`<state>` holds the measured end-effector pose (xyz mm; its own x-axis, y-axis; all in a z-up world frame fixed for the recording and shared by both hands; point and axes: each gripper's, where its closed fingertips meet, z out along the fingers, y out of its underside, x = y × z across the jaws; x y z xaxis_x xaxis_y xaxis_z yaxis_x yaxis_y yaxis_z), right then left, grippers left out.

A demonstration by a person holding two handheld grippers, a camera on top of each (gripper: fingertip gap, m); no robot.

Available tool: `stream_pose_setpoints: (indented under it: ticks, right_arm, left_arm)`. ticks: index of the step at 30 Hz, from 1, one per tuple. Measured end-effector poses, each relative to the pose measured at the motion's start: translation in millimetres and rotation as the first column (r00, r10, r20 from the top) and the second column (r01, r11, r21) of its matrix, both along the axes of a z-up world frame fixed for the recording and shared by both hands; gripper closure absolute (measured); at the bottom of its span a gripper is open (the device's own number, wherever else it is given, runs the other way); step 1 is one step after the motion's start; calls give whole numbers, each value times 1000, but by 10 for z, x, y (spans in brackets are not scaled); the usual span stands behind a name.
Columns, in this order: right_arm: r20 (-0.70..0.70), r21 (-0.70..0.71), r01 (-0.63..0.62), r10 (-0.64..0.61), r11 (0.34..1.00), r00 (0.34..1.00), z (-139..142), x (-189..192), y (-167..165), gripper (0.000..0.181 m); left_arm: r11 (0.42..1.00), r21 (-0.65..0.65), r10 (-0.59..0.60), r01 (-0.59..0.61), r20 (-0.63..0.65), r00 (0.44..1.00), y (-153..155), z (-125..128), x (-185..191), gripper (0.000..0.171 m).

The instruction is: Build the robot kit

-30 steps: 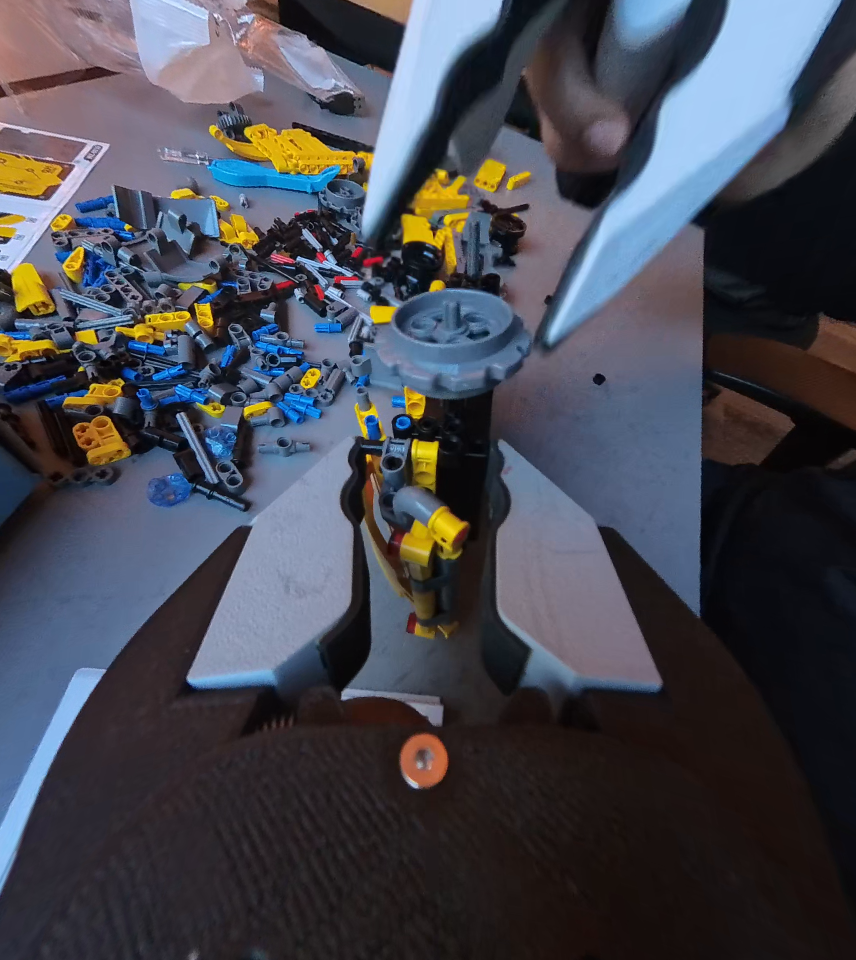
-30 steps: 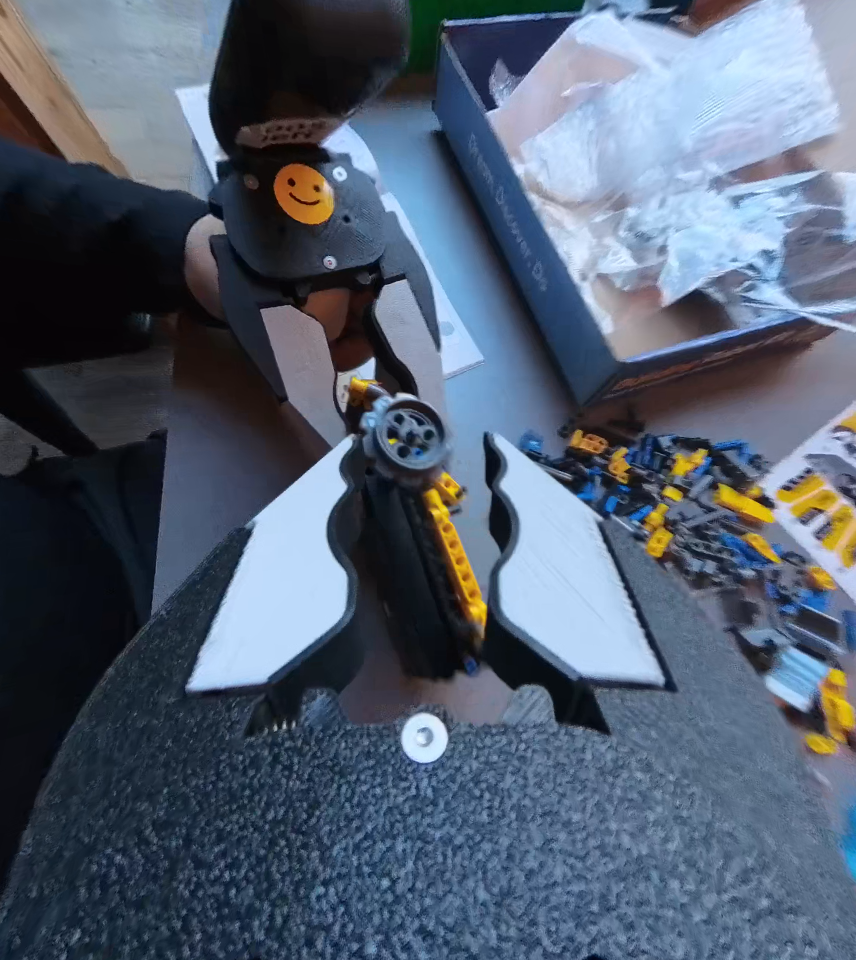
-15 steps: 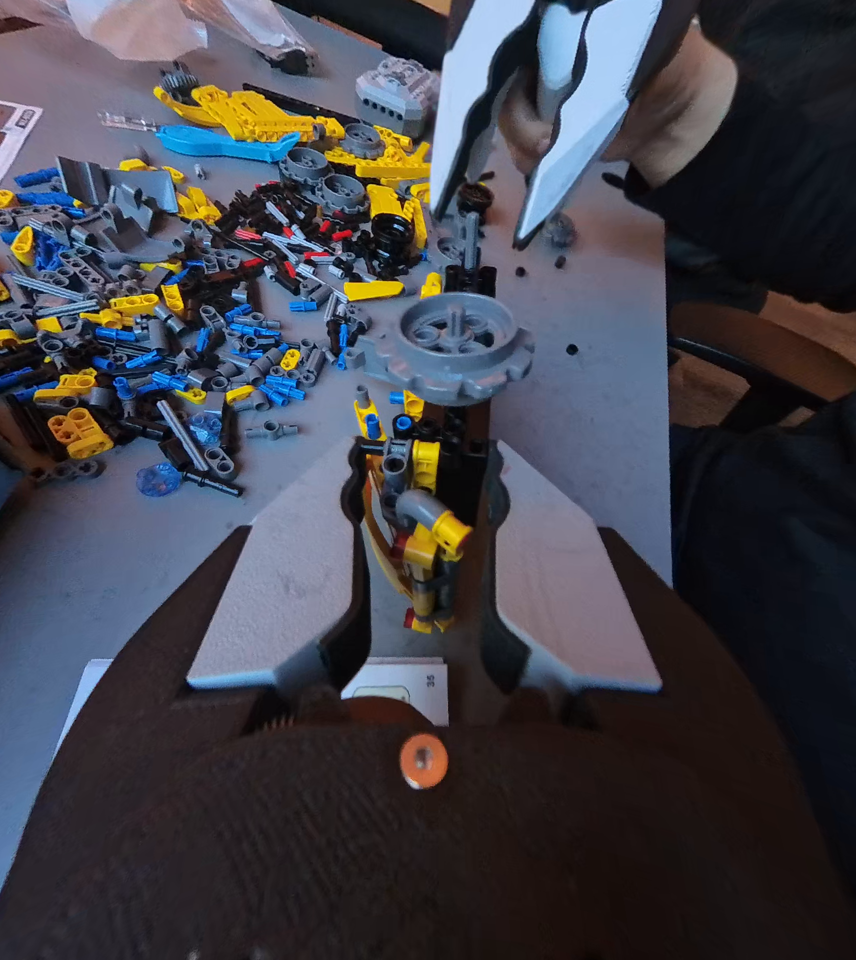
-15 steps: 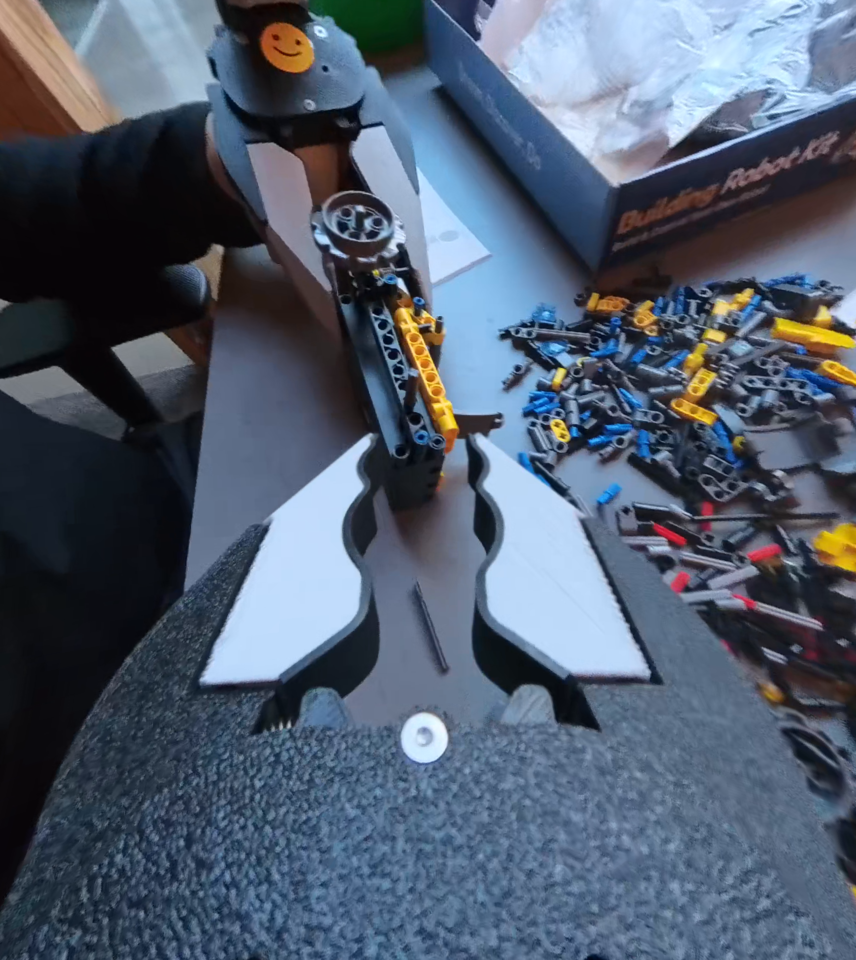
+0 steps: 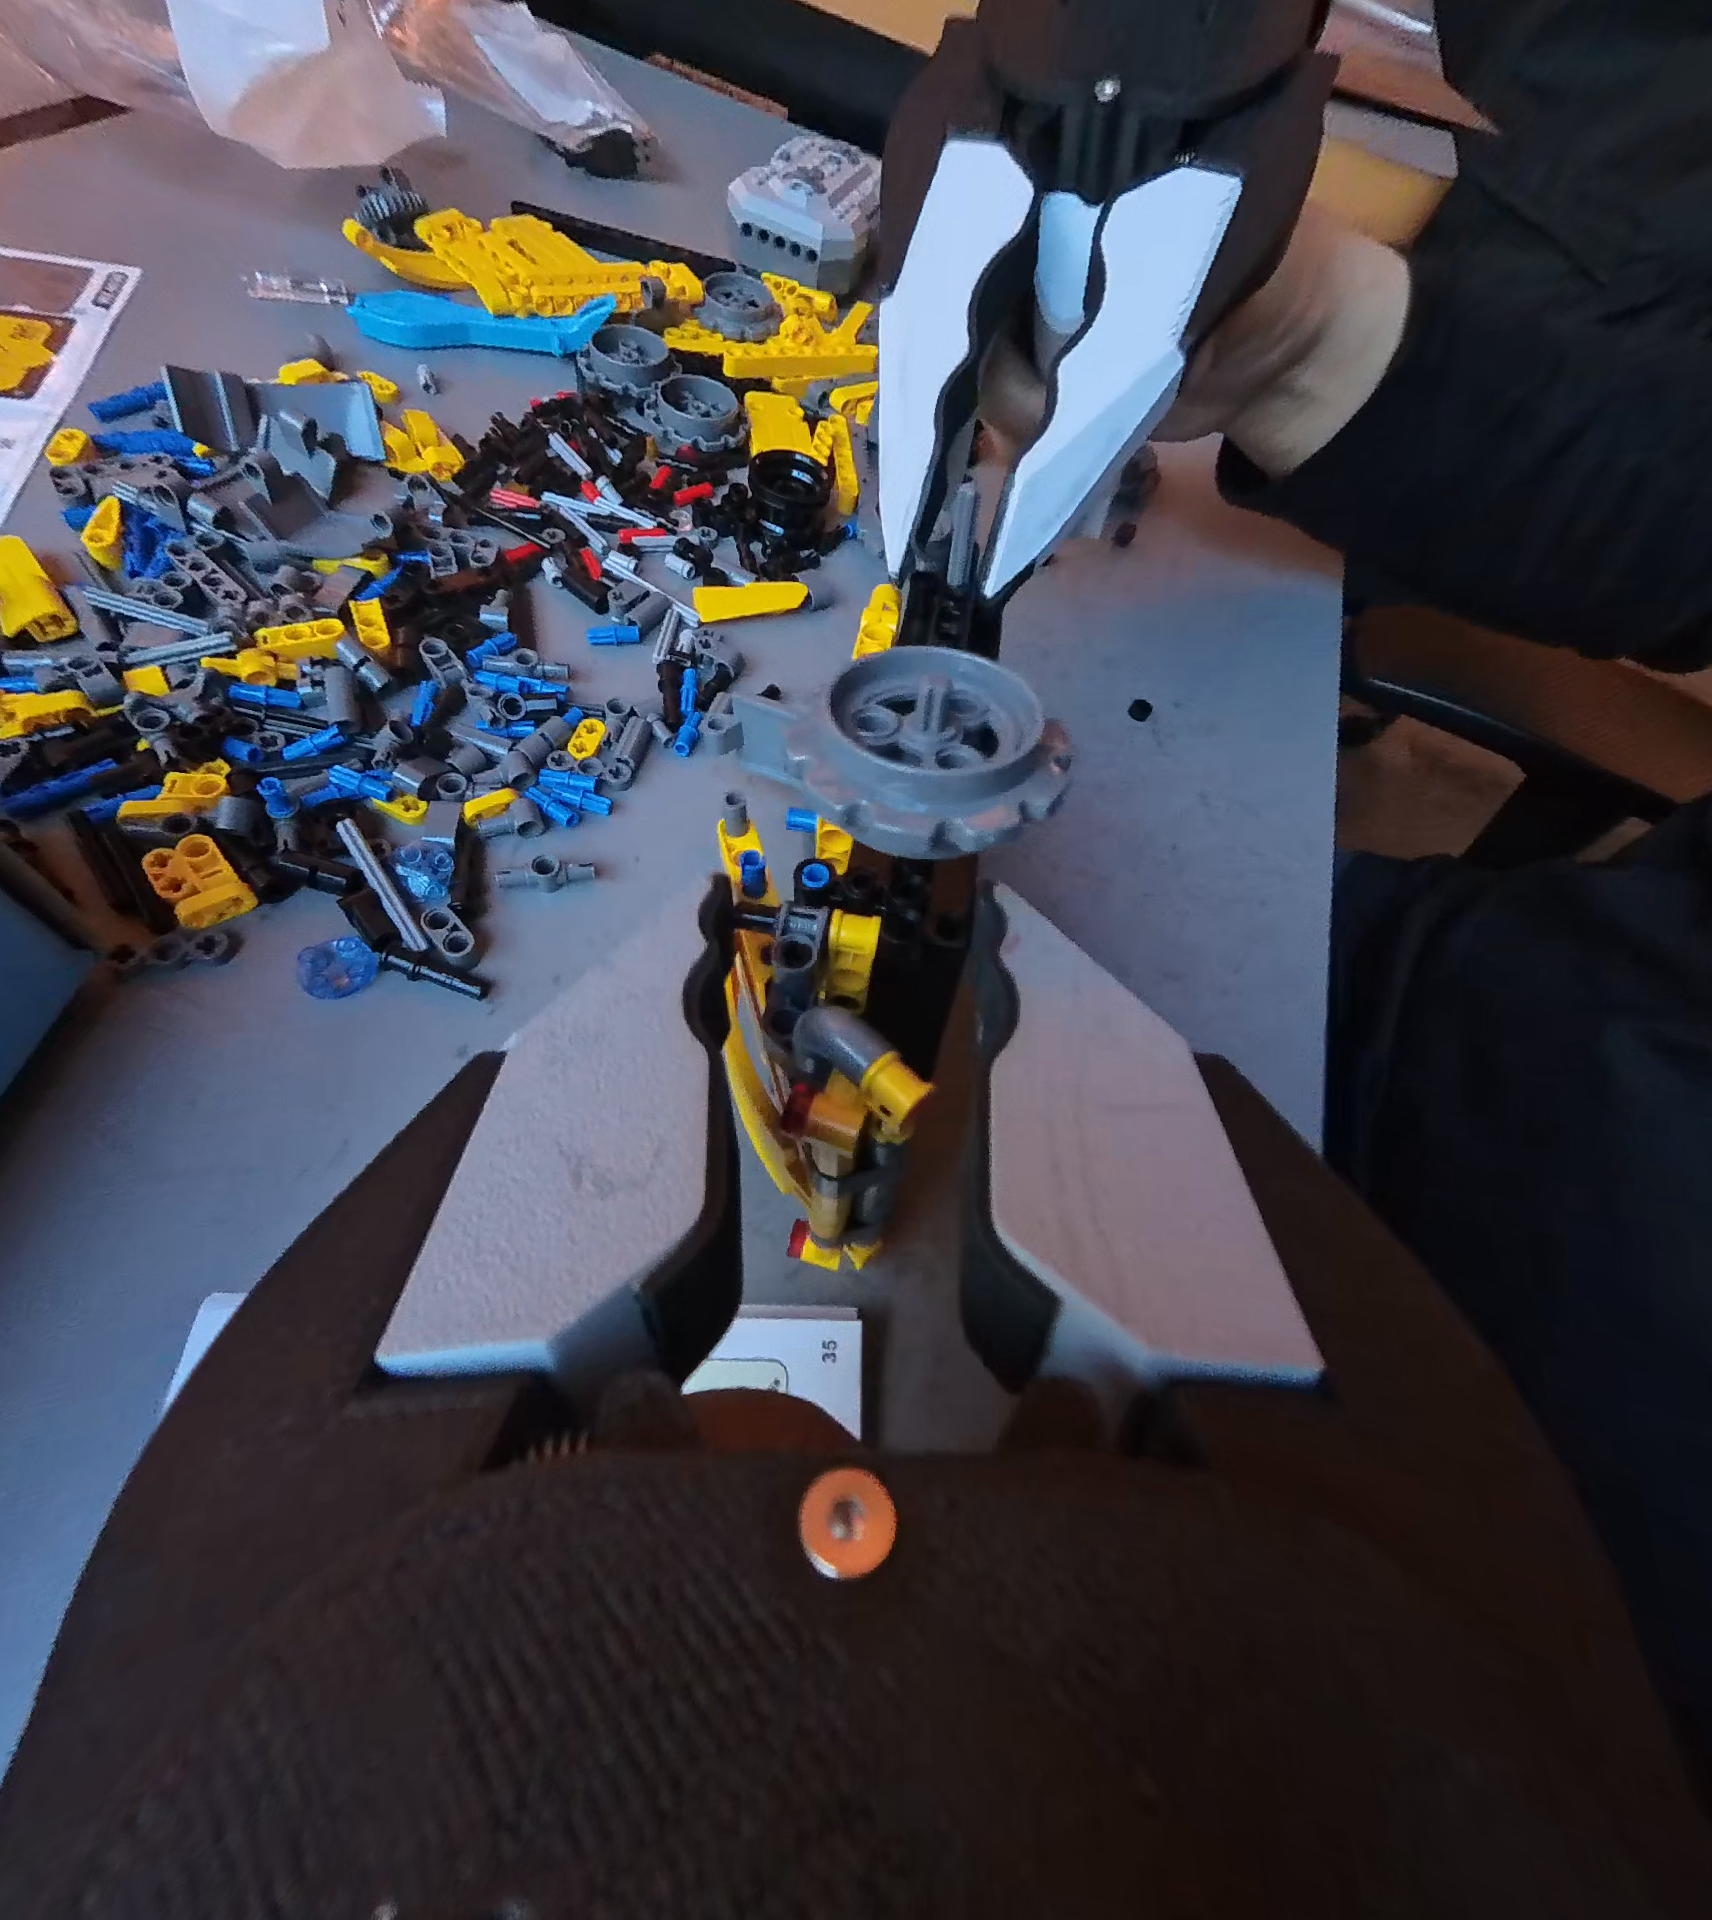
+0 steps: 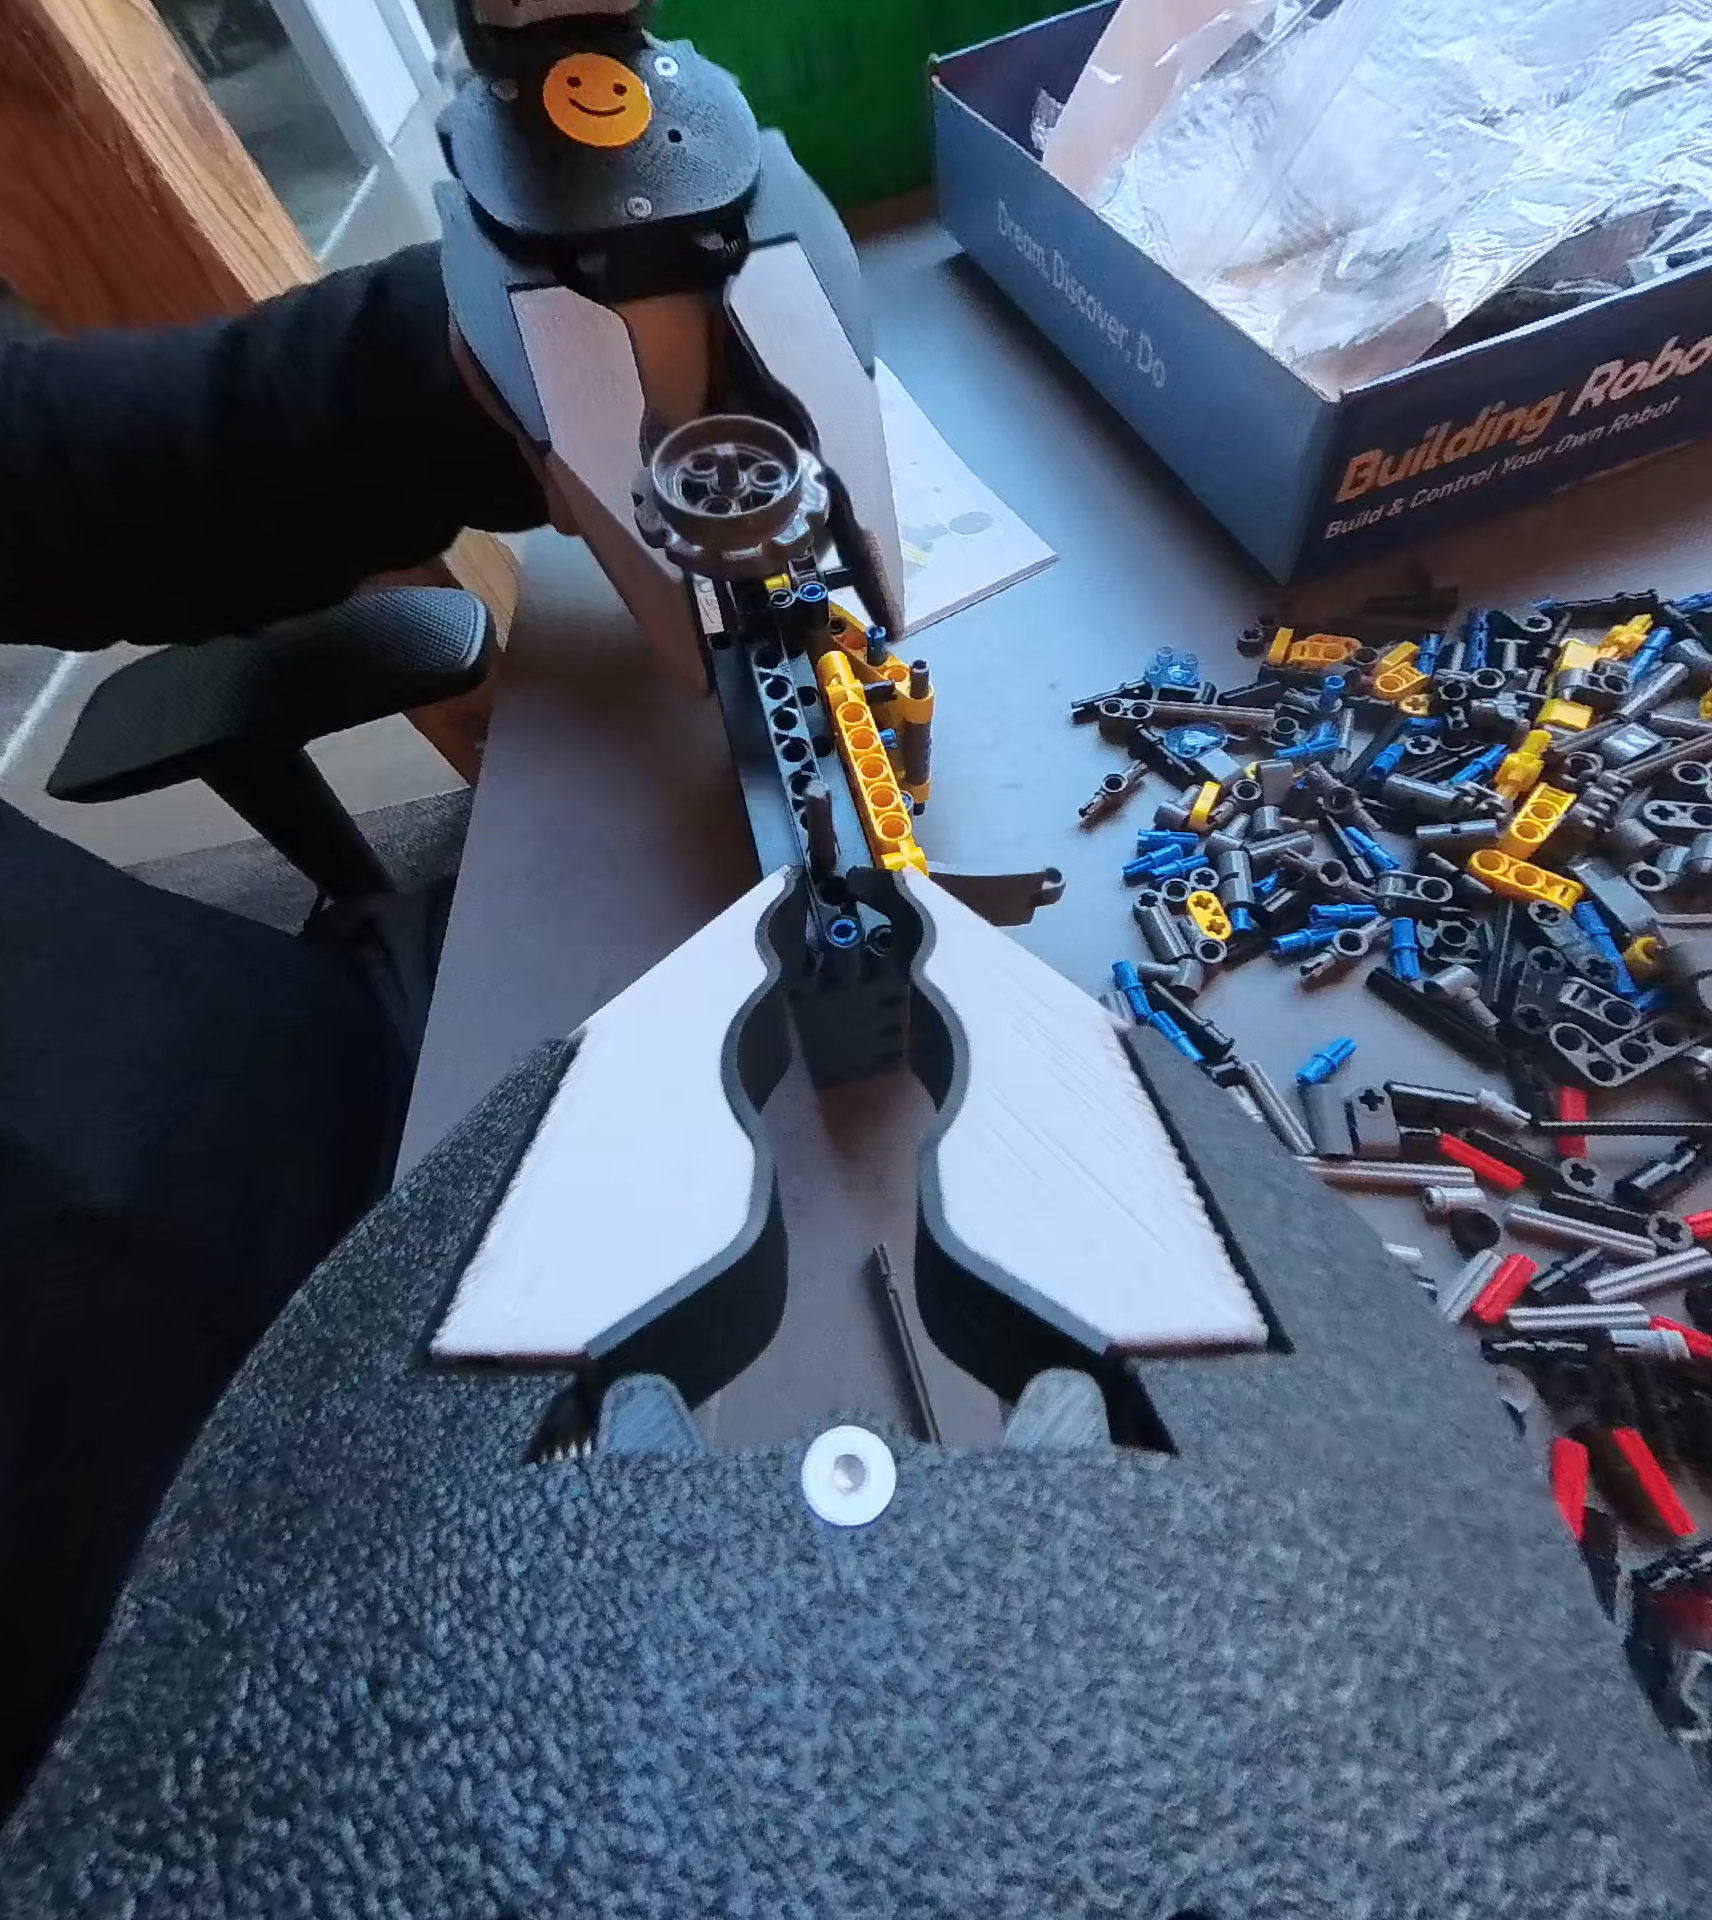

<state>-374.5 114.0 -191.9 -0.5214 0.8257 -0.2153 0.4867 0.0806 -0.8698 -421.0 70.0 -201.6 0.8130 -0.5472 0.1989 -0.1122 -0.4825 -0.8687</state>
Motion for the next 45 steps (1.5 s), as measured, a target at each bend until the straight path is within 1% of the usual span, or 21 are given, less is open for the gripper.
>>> stream_pose_setpoints:
  ticks: [4, 6, 10, 13, 15, 18, 20, 21, 24, 26, 27, 29, 30, 32, 35, 36, 37, 38, 42, 44, 45]
  right_arm:
    - [4, -13, -8, 8, 1000, 1000, -4, 8, -16, 168]
    - [22, -46, -1, 2, 999, 1000, -2, -2, -14, 169]
    - [33, -95, -10, 13, 995, 999, -1, -1, -21, 170]
    - [27, -108, -6, 9, 994, 1000, 1, -8, -20, 170]
    - [17, -97, -14, 16, 995, 1000, -1, 4, -35, 170]
    - [8, -70, -26, 27, 997, 1000, -5, 30, -59, 170]
    - [4, -54, -18, 19, 998, 1000, -5, 33, -60, 170]
    - [5, -47, -20, 20, 999, 1000, -7, 41, -70, 169]
    - [3, -25, -11, 11, 1000, 1000, -10, 47, -90, 169]
    - [1, -21, -14, 14, 1000, 1000, -14, 45, -116, 169]
    - [-2, -21, -9, 9, 1000, 1000, -11, 33, -118, 169]
    - [-8, -25, 5, -6, 1000, 1000, -7, 10, -113, 170]
    - [-12, -25, 16, -16, 1000, 1000, -4, -1, -104, 170]
    - [-17, -25, 21, -21, 999, 1000, -1, -8, -104, 170]
    - [-27, -23, 12, -13, 1000, 1000, 0, 1, -135, 170]
    - [-31, -21, 6, -6, 1000, 999, -2, 8, -153, 170]
    - [-37, -16, 2, -3, 1000, 999, -4, 12, -166, 170]
    - [-42, -12, 4, -5, 1000, 999, -3, 9, -167, 170]
    - [-52, -22, 18, -19, 1000, 998, 0, 4, -158, 170]
    - [-100, -10, 38, -39, 999, 994, 31, 4, -131, 168]
    - [-131, 0, 42, -41, 999, 990, 62, 17, -123, 164]
  left_arm:
    - [1000, 5, 14, -13, -16, 1000, -15, 13, -8, 130]
    - [1000, 4, 30, -30, -26, 999, -28, 8, -33, 129]
    - [999, 11, 44, -44, -5, 999, -86, 50, -66, 128]
    - [998, 27, 64, -64, -3, 998, -112, 114, -95, 127]
    - [996, 54, 67, -66, -8, 998, -120, 211, -67, 127]
    - [996, 80, 54, -48, -80, 995, -127, 311, -5, 126]
    - [996, 51, 75, -67, -167, 983, -150, 319, -57, 114]
    - [995, 54, 90, -81, -190, 978, -169, 380, -81, 111]
    - [993, 100, 91, -70, -214, 973, -231, 731, 28, 111]
    - [995, 95, 58, -31, -298, 953, -206, 856, 204, 118]
    - [998, 54, 36, -17, -367, 929, -161, 822, 274, 120]
    - [998, -48, -52, 33, -499, 865, -54, 675, 400, 122]
    - [994, -95, -102, 60, -537, 838, 6, 591, 451, 128]
    - [977, -199, -180, 75, -587, 790, 119, 404, 466, 131]
    - [947, -318, -258, 42, -679, 688, 233, 164, 313, 142]
    - [936, -350, -286, 42, -684, 671, 243, 106, 299, 146]
    - [921, -386, -319, 53, -670, 670, 238, 53, 318, 146]
    - [907, -415, -348, 67, -653, 673, 232, 12, 351, 151]
    - [888, -451, -385, 82, -636, 669, 257, 3, 382, 153]
    - [884, -458, -394, 92, -627, 672, 263, 2, 380, 153]
    - [886, -453, -396, 98, -631, 667, 267, 6, 373, 154]
